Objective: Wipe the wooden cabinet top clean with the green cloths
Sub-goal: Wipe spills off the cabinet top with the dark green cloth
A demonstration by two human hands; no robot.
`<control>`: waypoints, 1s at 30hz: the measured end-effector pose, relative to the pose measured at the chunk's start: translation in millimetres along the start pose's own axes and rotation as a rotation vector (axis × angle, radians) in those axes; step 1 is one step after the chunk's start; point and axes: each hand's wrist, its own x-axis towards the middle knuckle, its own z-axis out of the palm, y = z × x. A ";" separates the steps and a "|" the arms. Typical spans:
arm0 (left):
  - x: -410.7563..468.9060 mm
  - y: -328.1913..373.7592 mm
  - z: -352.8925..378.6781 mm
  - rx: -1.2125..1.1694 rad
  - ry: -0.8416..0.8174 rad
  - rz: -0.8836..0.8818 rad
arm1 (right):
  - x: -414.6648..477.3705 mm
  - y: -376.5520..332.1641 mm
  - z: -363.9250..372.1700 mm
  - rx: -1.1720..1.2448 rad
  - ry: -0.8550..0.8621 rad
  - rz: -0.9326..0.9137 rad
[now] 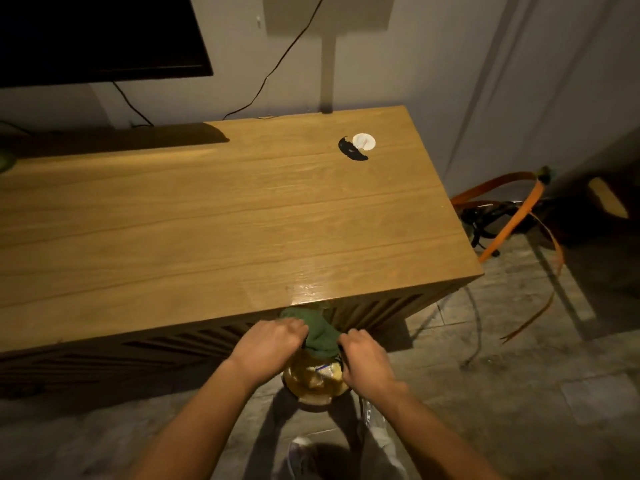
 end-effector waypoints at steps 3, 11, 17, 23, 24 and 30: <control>-17.8 -8.0 16.0 -0.091 -0.068 -0.171 | 10.0 2.0 -8.5 0.003 -0.033 0.001; -12.4 -39.4 -10.9 -0.600 -0.195 -0.283 | 43.2 12.4 -97.5 0.090 -0.337 -0.182; 36.1 -83.5 -96.0 -0.872 -0.266 -0.362 | 107.1 15.7 -194.5 0.149 -0.468 -0.194; 109.6 -115.5 -135.5 -0.646 0.121 -0.459 | 190.4 26.6 -244.0 0.035 -0.182 -0.211; 121.9 -117.7 -134.1 -0.581 0.194 -0.490 | 202.4 28.3 -244.0 0.027 -0.118 -0.200; 139.4 -120.6 -91.7 -0.424 0.309 -0.566 | 228.7 21.3 -204.7 -0.042 0.011 -0.222</control>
